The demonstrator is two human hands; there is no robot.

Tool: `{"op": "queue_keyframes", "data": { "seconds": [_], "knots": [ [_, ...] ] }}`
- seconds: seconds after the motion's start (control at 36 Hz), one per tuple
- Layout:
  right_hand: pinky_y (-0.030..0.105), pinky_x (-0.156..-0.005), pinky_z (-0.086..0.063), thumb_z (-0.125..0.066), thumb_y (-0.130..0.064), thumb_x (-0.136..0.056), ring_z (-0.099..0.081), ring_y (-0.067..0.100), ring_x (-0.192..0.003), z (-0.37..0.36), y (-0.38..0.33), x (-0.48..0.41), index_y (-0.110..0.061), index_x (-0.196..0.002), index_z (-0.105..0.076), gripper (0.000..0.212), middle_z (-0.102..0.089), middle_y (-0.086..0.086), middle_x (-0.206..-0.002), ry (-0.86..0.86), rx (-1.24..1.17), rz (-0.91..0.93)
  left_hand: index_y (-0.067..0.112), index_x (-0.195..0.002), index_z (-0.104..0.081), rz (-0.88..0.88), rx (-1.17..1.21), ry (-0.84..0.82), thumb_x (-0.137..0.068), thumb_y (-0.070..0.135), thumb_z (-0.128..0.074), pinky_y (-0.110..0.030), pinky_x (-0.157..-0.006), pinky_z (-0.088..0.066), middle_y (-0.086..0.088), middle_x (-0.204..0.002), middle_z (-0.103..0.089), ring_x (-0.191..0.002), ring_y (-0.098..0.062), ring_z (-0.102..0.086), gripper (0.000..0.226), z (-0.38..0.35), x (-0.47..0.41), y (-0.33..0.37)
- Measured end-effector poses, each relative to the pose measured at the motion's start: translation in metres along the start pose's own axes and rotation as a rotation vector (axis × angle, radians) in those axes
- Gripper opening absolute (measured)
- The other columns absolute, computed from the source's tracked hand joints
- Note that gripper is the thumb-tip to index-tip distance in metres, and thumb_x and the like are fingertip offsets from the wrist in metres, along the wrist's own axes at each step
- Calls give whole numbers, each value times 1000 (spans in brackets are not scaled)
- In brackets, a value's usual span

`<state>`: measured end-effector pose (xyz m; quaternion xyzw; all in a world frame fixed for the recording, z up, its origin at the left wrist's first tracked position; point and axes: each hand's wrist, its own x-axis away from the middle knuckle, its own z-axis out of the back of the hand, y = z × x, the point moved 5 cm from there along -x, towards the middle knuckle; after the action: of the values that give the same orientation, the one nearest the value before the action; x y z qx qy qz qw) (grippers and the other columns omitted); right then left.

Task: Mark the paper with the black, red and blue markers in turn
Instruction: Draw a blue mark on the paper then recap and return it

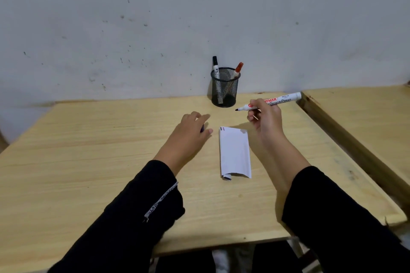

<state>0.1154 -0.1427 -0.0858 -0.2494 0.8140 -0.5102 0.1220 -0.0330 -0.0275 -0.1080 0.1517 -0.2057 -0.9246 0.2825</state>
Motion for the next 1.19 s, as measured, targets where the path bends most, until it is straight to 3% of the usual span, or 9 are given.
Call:
{"op": "queue_keyframes", "data": {
  "seconds": [0.08,0.14,0.19,0.28,0.42,0.5,0.81,1.0,1.19],
  "knots": [
    [16,-44,-37,-51,1,-84,-43,7,-42,1,-6,2,-6,-68,-53,18,-50,5,-63,-17,4,11,3,-110,-63,25,-28,31,-95,12,-46,-37,-85,-43,-15,-110,-56,-104,-31,-53,24,-4,-9,-5],
    [16,-45,-38,-51,1,-84,-44,7,-41,2,-9,3,-7,-68,-53,18,-49,4,-63,-33,11,21,-1,-93,-67,50,53,110,-92,4,-47,-30,-76,-45,-14,-96,-58,-88,-27,-57,20,-3,-11,-5],
    [16,-46,-39,-51,0,-84,-44,7,-42,3,-11,5,-6,-68,-54,17,-49,4,-62,-38,12,22,1,-83,-66,123,315,201,-89,2,-52,-14,-64,-44,-5,-84,-58,-74,-15,-55,16,2,-7,-1],
    [16,-46,-39,-51,0,-84,-45,7,-42,2,-14,9,-6,-68,-54,18,-50,4,-60,-37,-4,19,5,-78,-66,212,783,290,-87,3,-59,-8,-53,-46,-3,-76,-62,-69,-11,-56,11,9,0,10],
    [17,-47,-40,-52,0,-84,-45,8,-44,-6,-16,16,-6,-68,-55,18,-52,2,-57,-59,-25,14,9,-78,-69,269,1233,297,-85,8,-66,-13,-75,-55,-3,-80,-69,-76,-10,-67,8,17,-2,23],
    [17,-48,-41,-53,0,-84,-46,7,-44,-13,-18,22,-6,-65,-56,20,-53,-1,-52,-98,-31,25,6,-81,-70,254,1353,287,-84,7,-67,-13,-76,-55,-3,-81,-70,-73,-6,-69,5,17,-2,29],
    [17,-49,-43,-55,0,-85,-48,8,-45,-22,-16,32,-6,-68,-58,19,-55,1,-53,-171,-57,13,5,-84,-69,227,1488,236,-84,5,-65,-11,-70,-55,-4,-81,-70,-71,-4,-70,5,18,4,45],
    [15,-48,-44,-55,1,-86,-49,7,-44,-23,-13,35,-3,-72,-59,15,-58,-1,-50,-251,-40,9,5,-84,-71,202,1432,208,-83,9,-68,-11,-70,-54,-4,-80,-70,-69,-4,-69,5,17,3,51],
    [14,-53,-42,-64,1,-81,-47,8,-53,-15,-11,31,-4,-74,-66,8,-56,-2,-55,-233,-24,59,6,-90,-70,176,1402,140,-85,10,-65,-14,-82,-54,-6,-86,-70,-78,-8,-68,8,20,2,51]
  ]
}}
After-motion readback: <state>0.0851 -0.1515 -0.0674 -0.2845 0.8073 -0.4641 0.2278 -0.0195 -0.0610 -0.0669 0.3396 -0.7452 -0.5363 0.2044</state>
